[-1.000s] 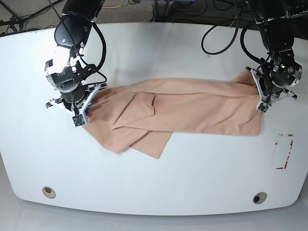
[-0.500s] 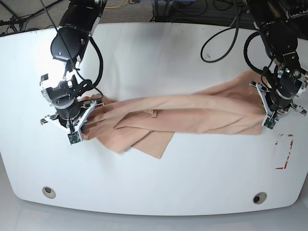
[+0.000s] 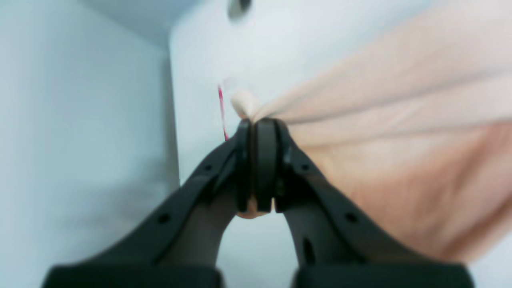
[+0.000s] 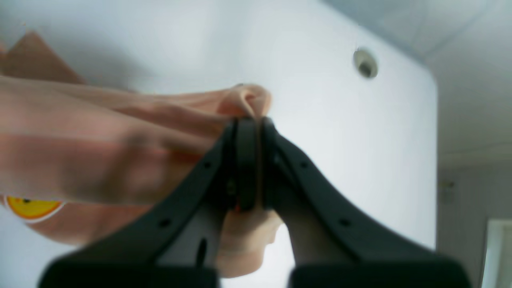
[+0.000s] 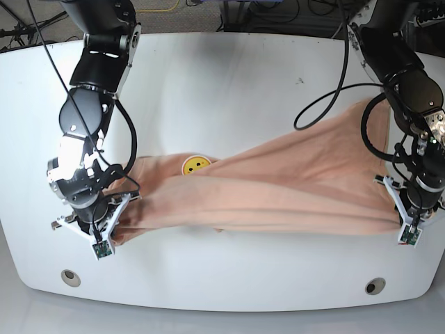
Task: Fold the T-shirt properly
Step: 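Lift the shirt with both grippers and sweep it across the table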
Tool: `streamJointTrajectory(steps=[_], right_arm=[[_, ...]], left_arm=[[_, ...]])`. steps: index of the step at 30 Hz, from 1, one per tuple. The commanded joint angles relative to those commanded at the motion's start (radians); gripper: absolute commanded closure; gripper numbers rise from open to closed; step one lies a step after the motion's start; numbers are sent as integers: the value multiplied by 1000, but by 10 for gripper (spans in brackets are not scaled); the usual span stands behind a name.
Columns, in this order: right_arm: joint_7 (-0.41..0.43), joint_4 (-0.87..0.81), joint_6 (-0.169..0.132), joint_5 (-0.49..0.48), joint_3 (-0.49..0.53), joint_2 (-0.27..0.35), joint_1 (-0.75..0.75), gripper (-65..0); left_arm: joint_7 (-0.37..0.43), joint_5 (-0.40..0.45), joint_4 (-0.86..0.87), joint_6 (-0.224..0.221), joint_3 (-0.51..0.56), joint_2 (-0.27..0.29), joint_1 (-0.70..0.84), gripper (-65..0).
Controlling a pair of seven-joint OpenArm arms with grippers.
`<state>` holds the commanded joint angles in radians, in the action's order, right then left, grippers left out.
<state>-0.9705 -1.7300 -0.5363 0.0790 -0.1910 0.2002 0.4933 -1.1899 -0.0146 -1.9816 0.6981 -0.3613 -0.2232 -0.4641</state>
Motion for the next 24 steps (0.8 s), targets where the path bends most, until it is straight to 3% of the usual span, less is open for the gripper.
streamJointTrajectory(steps=[17, 24], right_arm=[[-77, 123, -3, -11, 193, 135, 496, 0], [-133, 195, -63, 0, 296, 161, 741, 0]], left_arm=[[0, 0, 72, 0, 29, -3, -451, 0], [0, -2, 149, 0, 31, -8, -663, 0]])
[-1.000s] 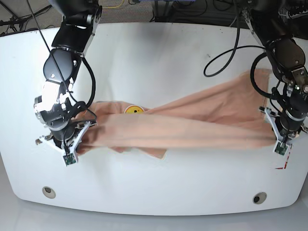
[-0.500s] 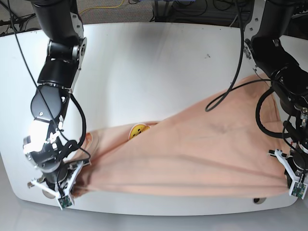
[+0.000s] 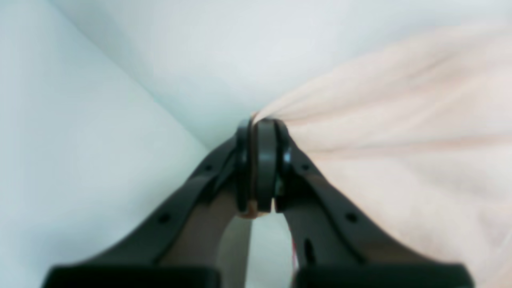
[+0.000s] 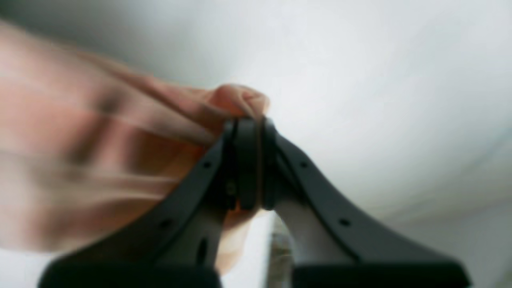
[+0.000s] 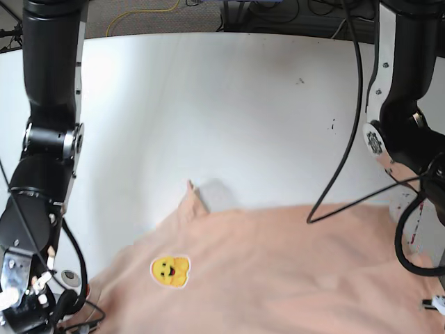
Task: Fold the T-shirt properly
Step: 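Lift the shirt with both grippers and sweep it across the table, then lay the shirt flat with both grippers, pulling its edge taut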
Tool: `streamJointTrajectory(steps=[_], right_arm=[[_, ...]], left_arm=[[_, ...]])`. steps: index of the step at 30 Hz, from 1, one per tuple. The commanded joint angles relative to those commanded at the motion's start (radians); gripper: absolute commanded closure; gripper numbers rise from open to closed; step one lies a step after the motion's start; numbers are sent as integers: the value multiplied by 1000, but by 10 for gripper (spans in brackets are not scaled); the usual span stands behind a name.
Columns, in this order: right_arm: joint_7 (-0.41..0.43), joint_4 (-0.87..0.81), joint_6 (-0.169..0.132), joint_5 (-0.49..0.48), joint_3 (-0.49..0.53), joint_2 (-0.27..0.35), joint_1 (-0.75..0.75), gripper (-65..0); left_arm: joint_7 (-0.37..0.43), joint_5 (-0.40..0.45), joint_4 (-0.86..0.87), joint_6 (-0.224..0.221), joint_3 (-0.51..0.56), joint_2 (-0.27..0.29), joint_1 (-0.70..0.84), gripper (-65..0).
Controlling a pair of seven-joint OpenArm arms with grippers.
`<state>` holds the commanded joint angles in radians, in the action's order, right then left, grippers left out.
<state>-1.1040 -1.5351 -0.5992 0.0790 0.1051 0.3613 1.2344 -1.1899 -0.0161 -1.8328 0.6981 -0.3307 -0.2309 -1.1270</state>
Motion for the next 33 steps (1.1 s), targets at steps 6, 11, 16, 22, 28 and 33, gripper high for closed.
streamJointTrajectory(steps=[6, 11, 16, 22, 28, 33], right_arm=[[-48, 2, -43, 0, 5, 2, 121, 0], [-101, -40, -99, -2, 0, 28, 126, 0], [-147, -158, -99, 0, -23, 41, -12, 0], [-149, -315, -99, -8, -146, 34, -316, 0], [-107, -420, -99, -8, -258, -20, -637, 0], [-5, -423, -99, 0, -358, -106, -907, 0]], left_arm=[[-2, -3, 40, 0, 14, -17, -87, 0], [-2, -5, 31, 0, 35, -17, -51, 0], [-2, -6, -12, 0, 35, -17, 84, 0], [0, -8, -75, 0, 32, -12, 304, 0], [25, -9, -117, 0, 29, -11, 535, 0], [115, -9, -123, 0, 29, 14, 772, 0]])
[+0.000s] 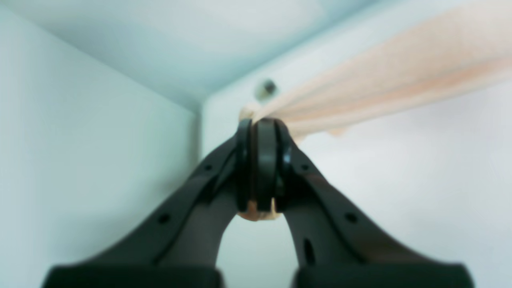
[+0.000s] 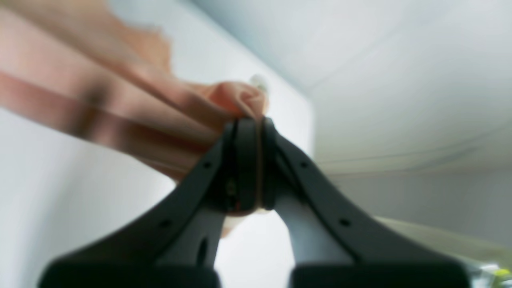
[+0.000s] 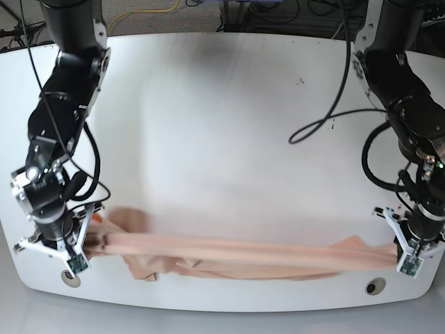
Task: Fold the T-shirt properly
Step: 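Lay the shirt flat with both grippers, pulling its edge taut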
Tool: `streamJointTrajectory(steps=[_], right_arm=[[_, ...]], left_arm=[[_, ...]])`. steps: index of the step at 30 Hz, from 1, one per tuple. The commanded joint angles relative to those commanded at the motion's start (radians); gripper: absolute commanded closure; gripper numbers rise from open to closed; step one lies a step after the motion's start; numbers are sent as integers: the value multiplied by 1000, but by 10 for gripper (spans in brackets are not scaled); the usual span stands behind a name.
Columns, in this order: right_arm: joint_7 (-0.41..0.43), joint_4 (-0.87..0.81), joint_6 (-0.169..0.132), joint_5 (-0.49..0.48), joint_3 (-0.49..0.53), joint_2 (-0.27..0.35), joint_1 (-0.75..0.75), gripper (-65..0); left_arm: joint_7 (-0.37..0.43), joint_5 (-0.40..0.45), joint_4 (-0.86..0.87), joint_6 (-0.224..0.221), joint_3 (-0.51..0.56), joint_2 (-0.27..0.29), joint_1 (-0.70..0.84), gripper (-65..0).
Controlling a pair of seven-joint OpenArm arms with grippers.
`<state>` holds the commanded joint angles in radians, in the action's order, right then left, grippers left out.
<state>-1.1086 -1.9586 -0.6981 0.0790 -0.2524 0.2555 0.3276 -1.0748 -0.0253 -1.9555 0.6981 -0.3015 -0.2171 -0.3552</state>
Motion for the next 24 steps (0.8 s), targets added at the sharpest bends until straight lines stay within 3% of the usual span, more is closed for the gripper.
streamJointTrajectory(steps=[11, 20, 24], right_arm=[[127, 2, 0, -2, -52, -94, -296, 0], [129, 2, 0, -5, -54, -100, -407, 0], [129, 2, 0, 0, -54, -100, -445, 0]], left_arm=[[12, 2, 2, 0, -11, -3, 305, 0], [12, 5, 5, 0, -54, -8, 425, 0], [12, 6, 8, 0, -52, -49, 459, 0]])
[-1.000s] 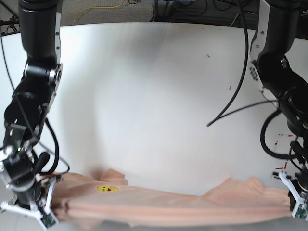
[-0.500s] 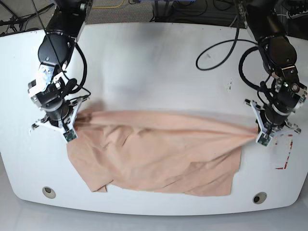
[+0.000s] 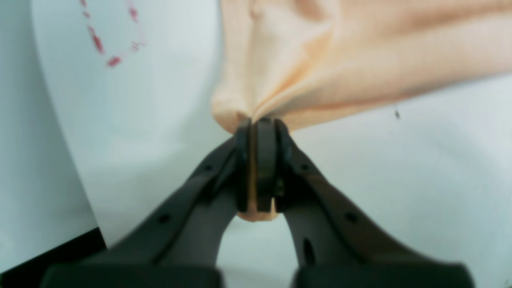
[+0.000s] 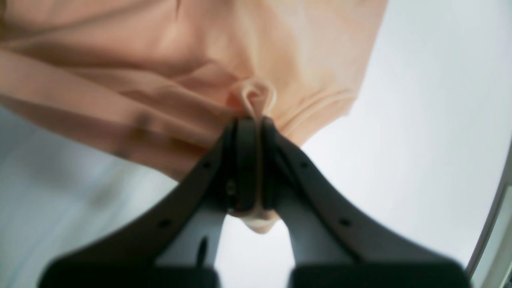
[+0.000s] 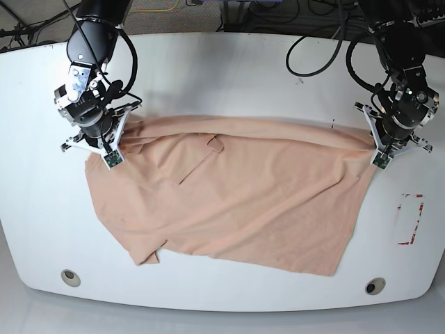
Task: Fold the T-shirt properly
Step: 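Lay the shirt flat with both grippers, pulling its edge taut, then move the left gripper along the shirt edge toward the right gripper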
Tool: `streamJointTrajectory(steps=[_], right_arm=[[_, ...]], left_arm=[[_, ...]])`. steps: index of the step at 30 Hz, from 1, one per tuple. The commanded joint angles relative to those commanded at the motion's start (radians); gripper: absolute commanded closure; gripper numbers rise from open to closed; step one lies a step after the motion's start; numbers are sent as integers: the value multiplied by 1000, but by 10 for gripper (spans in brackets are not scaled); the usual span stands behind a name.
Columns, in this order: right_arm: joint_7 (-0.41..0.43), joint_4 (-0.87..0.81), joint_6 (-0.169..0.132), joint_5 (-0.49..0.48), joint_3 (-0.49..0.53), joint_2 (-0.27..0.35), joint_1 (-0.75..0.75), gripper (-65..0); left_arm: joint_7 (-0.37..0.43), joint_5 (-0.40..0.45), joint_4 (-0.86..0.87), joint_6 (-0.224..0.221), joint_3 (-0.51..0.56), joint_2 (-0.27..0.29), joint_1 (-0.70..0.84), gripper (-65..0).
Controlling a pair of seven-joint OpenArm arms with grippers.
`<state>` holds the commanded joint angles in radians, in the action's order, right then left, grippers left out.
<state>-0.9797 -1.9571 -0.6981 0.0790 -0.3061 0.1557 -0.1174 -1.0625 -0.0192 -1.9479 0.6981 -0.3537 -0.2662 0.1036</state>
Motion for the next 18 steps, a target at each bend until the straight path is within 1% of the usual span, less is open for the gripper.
streamJointTrajectory(steps=[4, 6, 9, 16, 18], right_arm=[[0, -2, 0, -3, 0, 0, -31, 0], [0, -2, 0, -5, 0, 0, -49, 0], [0, -2, 0, -8, 0, 0, -61, 0], [2, -6, 0, -8, 0, -2, -52, 0], [2, -8, 0, -8, 0, -15, -35, 0]], left_arm=[[0, 0, -2, 0, 0, -17, 34, 0], [0, -2, -3, 0, 2, -35, 55, 0], [0, -3, -3, 0, 0, -40, 66, 0], [0, 2, 0, 0, 21, -35, 3, 0], [0, 2, 2, 0, 34, -35, -29, 0]])
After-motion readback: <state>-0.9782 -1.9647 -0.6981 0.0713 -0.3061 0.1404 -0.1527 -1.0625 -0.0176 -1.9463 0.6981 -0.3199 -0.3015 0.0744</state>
